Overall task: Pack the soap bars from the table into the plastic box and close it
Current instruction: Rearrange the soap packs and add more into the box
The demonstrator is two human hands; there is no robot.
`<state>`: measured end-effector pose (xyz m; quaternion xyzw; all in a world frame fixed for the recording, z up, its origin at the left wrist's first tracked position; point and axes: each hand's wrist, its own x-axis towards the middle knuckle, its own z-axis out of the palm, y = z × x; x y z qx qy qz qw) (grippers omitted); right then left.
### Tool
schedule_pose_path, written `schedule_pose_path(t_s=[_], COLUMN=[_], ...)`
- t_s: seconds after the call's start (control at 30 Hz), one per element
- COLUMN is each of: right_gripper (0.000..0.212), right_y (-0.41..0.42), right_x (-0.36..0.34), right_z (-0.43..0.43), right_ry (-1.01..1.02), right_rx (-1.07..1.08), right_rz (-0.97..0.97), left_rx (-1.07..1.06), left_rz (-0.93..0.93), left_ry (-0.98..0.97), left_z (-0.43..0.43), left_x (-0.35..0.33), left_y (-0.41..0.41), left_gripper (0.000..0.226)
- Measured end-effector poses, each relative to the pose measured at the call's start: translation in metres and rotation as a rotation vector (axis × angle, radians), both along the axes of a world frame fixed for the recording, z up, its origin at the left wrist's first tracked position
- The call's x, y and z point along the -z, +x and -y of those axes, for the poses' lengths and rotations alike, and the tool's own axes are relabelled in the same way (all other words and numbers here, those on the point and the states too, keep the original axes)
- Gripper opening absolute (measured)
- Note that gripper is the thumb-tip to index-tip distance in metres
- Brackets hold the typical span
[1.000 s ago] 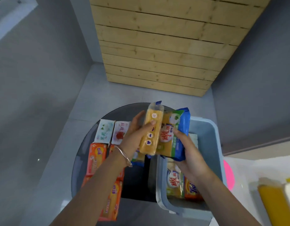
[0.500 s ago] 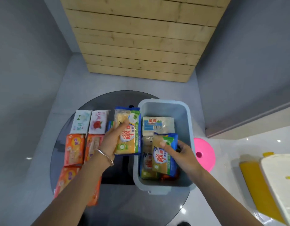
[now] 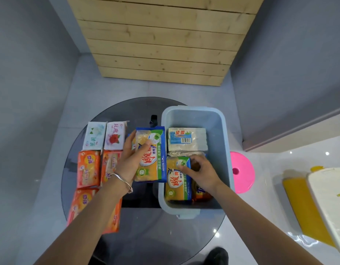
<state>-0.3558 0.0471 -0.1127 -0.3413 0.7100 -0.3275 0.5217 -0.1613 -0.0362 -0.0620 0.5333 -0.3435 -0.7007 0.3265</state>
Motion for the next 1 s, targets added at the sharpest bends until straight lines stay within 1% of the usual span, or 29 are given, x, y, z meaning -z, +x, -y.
schedule_pose_path(t_s=[0.07,0.13,0.2,0.23,0.27,0.33,0.4,0.47,0.53,0.6,0.67,0.73,0.8,0.87,0.9,0.93,0.97,1.0], right_gripper=[0.030,0.038,0.044,0.044,0.042,0.035,0.030,0.027,0.026,0.028,0.030,0.027,0.031,0.038,0.042,0.047,0.052,0.052], right_y=[-0.002,-0.004,-0.010,-0.015,-0.020,-0.029,-0.035,-0.043,-0.056,-0.069,-0.078,-0.080,-0.080,-0.078,-0.075,-0.073,-0.072,-0.071], right_x=[-0.001,-0.005,-0.015,-0.022,-0.028,-0.042,-0.051,-0.054,-0.051,-0.044,-0.036,-0.030,-0.027,-0.026,-0.024,-0.023,-0.022,-0.020], right_z=[0.001,0.002,0.000,-0.002,-0.004,-0.011,-0.018,-0.024,-0.030,-0.037,-0.044,-0.050,-0.053,-0.054,-0.053,-0.053,-0.052,-0.051], right_ry=[0.046,0.059,-0.007,-0.076,-0.162,-0.299,-0.376,-0.417,-0.396,-0.327,-0.280,-0.275,-0.290,-0.267,-0.250,-0.236,-0.228,-0.227], right_rx=[-0.018,-0.075,-0.119,-0.097,-0.038,0.113,0.187,0.254,0.379,0.481,0.517,0.486,0.406,0.309,0.266,0.249,0.260,0.278], right_rz=[0.055,0.054,-0.030,-0.093,-0.130,-0.111,-0.159,-0.237,-0.241,-0.265,-0.280,-0.263,-0.208,-0.150,-0.130,-0.114,-0.089,-0.069], left_rx=[0.023,0.059,0.105,0.130,0.162,0.264,0.400,0.524,0.628,0.693,0.774,0.930,1.058,1.127,1.157,1.182,1.197,1.207], left_rz=[0.002,0.023,0.050,0.066,0.094,0.183,0.243,0.253,0.291,0.316,0.356,0.449,0.516,0.613,0.708,0.796,0.846,0.857], left_ry=[-0.011,-0.036,-0.078,-0.107,-0.145,-0.228,-0.276,-0.280,-0.282,-0.261,-0.287,-0.342,-0.337,-0.349,-0.396,-0.451,-0.478,-0.476], left_z=[0.000,0.001,0.004,0.006,0.007,0.009,0.010,0.011,0.011,0.010,0.007,0.004,0.001,0.000,0.000,0.001,0.001,0.002], left_x=[0.000,-0.002,-0.004,-0.006,-0.007,-0.010,-0.010,-0.011,-0.010,-0.007,-0.002,0.007,0.019,0.029,0.034,0.038,0.040,0.042], left_y=[-0.005,-0.013,-0.022,-0.027,-0.032,-0.043,-0.056,-0.071,-0.085,-0.099,-0.110,-0.116,-0.117,-0.116,-0.116,-0.116,-0.117,-0.117], left_gripper=[0.042,0.035,0.031,0.029,0.029,0.033,0.031,0.030,0.038,0.049,0.043,0.036,0.034,0.046,0.053,0.056,0.057,0.056])
